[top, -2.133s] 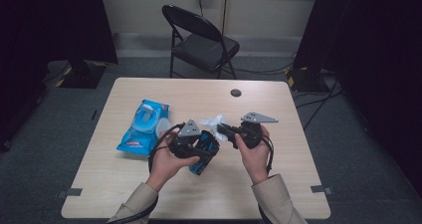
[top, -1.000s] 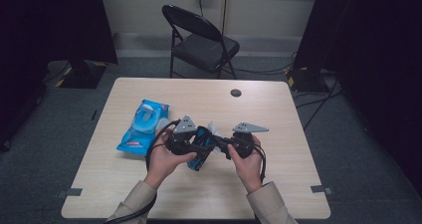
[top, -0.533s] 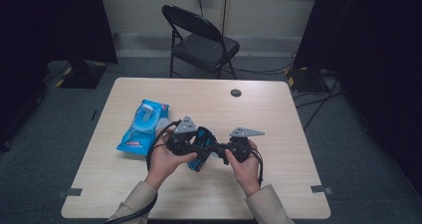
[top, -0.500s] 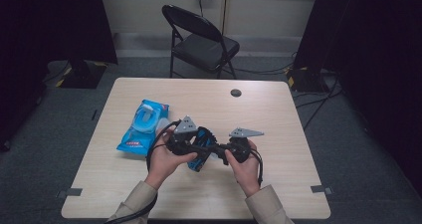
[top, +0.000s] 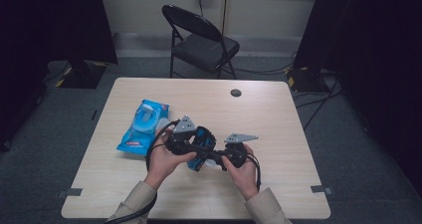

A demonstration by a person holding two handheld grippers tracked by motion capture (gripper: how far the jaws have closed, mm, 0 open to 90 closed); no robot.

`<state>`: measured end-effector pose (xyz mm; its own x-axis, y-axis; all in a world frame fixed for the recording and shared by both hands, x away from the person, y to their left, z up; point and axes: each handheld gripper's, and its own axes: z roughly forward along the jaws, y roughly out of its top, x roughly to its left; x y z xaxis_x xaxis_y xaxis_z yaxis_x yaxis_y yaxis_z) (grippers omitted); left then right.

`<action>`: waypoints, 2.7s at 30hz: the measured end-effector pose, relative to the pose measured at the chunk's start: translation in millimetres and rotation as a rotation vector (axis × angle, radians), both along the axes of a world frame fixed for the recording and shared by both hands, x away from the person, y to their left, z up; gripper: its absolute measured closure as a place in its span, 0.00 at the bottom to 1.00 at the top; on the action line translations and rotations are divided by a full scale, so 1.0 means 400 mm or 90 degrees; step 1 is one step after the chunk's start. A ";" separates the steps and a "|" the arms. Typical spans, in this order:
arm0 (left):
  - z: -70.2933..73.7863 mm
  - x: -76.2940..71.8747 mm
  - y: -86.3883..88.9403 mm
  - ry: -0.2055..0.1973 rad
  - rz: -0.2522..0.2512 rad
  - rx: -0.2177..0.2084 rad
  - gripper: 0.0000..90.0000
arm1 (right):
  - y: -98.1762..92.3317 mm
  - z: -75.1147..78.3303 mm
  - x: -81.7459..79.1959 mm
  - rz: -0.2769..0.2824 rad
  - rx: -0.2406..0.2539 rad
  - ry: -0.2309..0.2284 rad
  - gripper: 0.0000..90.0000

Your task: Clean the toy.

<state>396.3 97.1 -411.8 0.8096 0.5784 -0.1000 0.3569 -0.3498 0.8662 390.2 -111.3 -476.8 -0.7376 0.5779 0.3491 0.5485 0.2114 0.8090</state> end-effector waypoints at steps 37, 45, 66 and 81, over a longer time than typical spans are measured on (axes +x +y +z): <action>-0.009 0.018 0.016 0.006 0.019 0.006 0.28 | -0.034 0.073 0.010 -0.020 0.025 -0.044 0.95; -0.007 0.018 0.008 0.008 0.014 0.005 0.28 | -0.003 0.037 -0.002 0.002 0.008 -0.029 0.95; -0.007 0.014 0.030 0.005 0.024 0.000 0.28 | -0.029 0.010 0.005 -0.021 -0.003 -0.019 0.95; -0.024 0.025 0.060 0.015 0.051 0.005 0.28 | -0.099 0.115 0.012 -0.057 0.060 -0.075 0.95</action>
<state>406.1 121.3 -421.6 0.7579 0.6425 -0.1130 0.4042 -0.3265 0.8544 394.8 -151.0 -431.0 -0.7240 0.6113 0.3195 0.4624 0.0863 0.8825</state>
